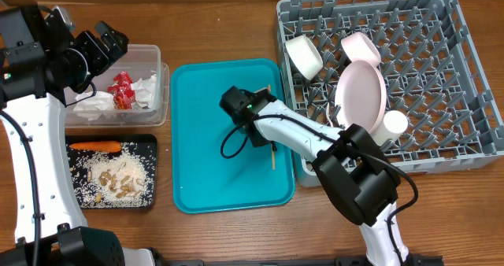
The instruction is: Sort waste into correct bins and load items into the dishwasher
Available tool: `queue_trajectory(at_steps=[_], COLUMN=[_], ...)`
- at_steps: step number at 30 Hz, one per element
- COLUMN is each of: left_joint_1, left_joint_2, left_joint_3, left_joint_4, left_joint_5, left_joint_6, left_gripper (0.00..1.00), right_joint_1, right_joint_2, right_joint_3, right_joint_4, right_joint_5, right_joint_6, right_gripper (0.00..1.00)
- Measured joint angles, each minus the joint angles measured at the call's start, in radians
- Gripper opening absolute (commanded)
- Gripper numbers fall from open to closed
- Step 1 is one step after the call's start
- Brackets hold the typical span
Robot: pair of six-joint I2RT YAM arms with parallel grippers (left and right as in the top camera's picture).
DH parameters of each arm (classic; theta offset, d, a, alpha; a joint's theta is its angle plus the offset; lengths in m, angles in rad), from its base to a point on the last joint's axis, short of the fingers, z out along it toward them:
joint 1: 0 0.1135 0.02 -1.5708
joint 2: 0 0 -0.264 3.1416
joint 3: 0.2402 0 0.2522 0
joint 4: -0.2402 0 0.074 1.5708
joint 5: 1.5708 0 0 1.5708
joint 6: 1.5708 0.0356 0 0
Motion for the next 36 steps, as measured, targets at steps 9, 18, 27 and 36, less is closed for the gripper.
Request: queue_trajectory(at_steps=[9, 18, 27, 36], left_joint_1=[0.0, 0.0, 0.0, 0.0], left_joint_2=[0.0, 0.0, 0.0, 0.0], left_joint_3=[0.0, 0.0, 0.0, 0.0], left_joint_4=[0.0, 0.0, 0.0, 0.0], left_joint_5=[0.0, 0.0, 0.0, 0.0], left_joint_6=[0.0, 0.0, 0.0, 0.0], left_gripper=[1.0, 1.0, 1.0, 1.0], right_joint_1=[0.02, -0.001, -0.013, -0.029], right_joint_2=[0.001, 0.008, 0.008, 0.009], right_joint_3=[0.021, 0.196, 0.397, 0.365], right_joint_4=[-0.019, -0.161, -0.237, -0.22], right_joint_5=[-0.039, -0.055, -0.116, -0.156], right_joint_6=[-0.002, 0.017, 0.1, 0.307], right_gripper=[0.16, 0.09, 0.42, 0.43])
